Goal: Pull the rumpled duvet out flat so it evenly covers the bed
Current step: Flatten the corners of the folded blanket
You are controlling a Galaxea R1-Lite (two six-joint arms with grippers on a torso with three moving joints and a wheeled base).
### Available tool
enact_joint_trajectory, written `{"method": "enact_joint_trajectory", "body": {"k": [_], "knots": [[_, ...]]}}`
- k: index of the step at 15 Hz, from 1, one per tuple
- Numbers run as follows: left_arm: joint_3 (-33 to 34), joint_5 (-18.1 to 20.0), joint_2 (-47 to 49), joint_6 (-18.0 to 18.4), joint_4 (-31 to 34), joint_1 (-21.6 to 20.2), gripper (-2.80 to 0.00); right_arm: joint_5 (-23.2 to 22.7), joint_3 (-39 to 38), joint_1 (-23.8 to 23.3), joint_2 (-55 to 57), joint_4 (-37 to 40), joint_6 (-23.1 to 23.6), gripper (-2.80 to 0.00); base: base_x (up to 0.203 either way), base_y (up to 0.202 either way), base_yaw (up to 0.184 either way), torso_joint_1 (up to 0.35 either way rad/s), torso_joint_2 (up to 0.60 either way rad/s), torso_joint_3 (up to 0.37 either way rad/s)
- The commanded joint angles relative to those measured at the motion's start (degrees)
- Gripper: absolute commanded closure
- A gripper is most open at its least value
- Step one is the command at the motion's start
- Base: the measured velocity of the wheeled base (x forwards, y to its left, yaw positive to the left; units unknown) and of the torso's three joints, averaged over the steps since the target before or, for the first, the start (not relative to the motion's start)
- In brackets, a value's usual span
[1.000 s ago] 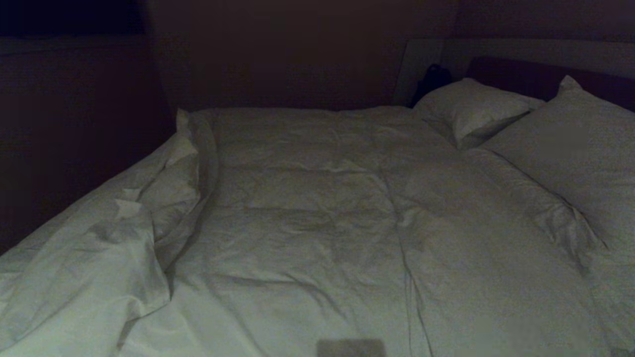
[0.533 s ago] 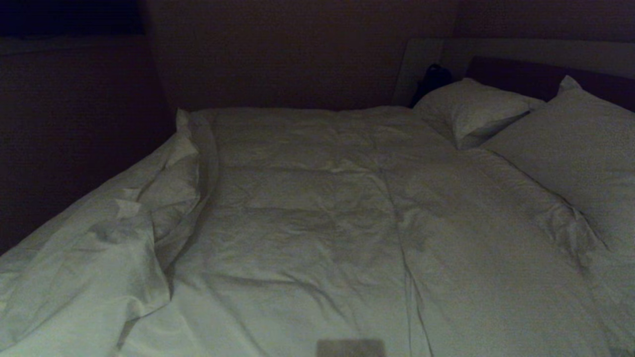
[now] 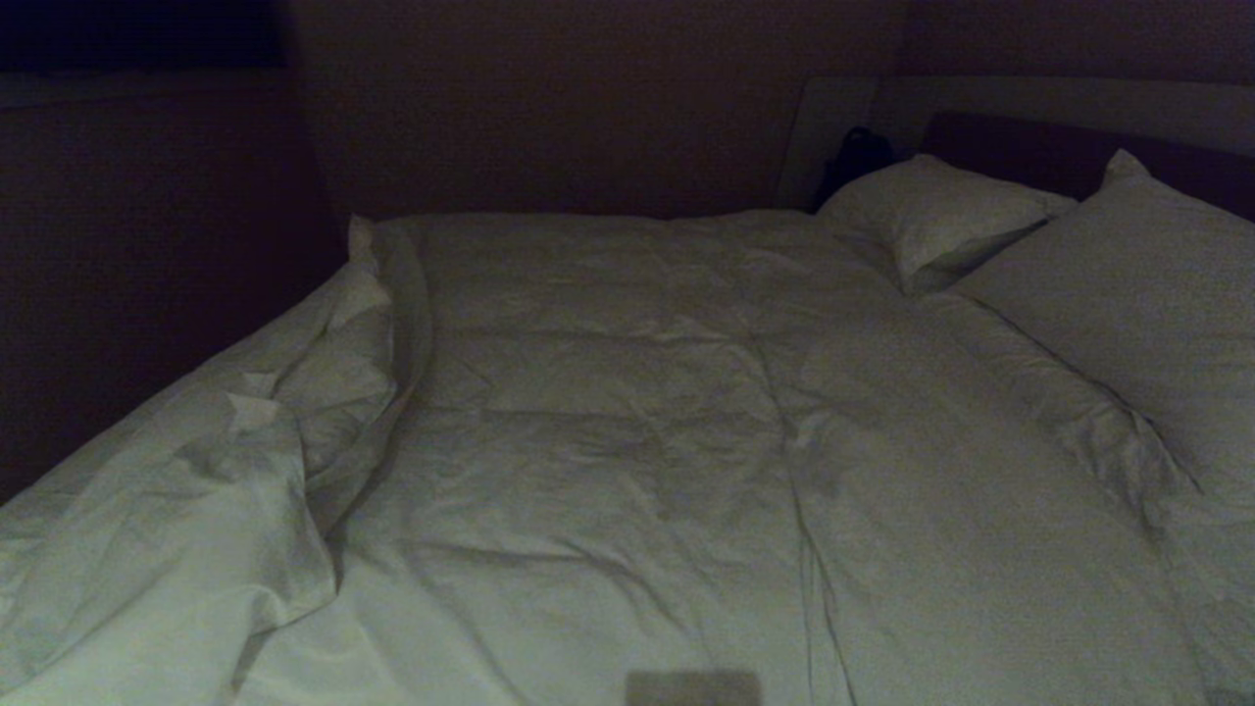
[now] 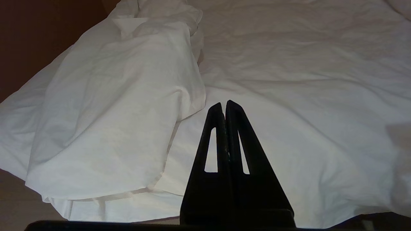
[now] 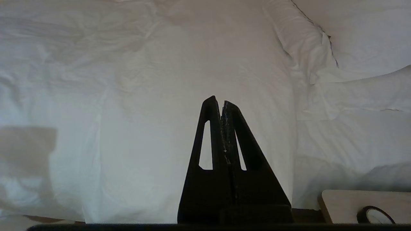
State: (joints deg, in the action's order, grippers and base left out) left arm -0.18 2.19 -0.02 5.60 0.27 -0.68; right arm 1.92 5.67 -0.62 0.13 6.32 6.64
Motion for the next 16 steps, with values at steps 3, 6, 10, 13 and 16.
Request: {"method": "enact_joint_trajectory", "body": {"k": [3, 6, 10, 13, 16], "knots": [[0.0, 0.0, 0.0, 0.0, 0.0, 0.0, 0.0, 0.0, 0.0, 0.0, 0.0, 0.0, 0.0, 0.0, 0.0, 0.0, 0.0, 0.0, 0.0, 0.0], [0.0, 0.0, 0.0, 0.0, 0.0, 0.0, 0.0, 0.1, 0.0, 0.0, 0.0, 0.0, -0.1, 0.0, 0.0, 0.0, 0.0, 0.0, 0.0, 0.0], [0.0, 0.0, 0.0, 0.0, 0.0, 0.0, 0.0, 0.0, 0.0, 0.0, 0.0, 0.0, 0.0, 0.0, 0.0, 0.0, 0.0, 0.0, 0.0, 0.0], [0.0, 0.0, 0.0, 0.0, 0.0, 0.0, 0.0, 0.0, 0.0, 0.0, 0.0, 0.0, 0.0, 0.0, 0.0, 0.0, 0.0, 0.0, 0.0, 0.0], [0.0, 0.0, 0.0, 0.0, 0.0, 0.0, 0.0, 0.0, 0.0, 0.0, 0.0, 0.0, 0.0, 0.0, 0.0, 0.0, 0.0, 0.0, 0.0, 0.0]]}}
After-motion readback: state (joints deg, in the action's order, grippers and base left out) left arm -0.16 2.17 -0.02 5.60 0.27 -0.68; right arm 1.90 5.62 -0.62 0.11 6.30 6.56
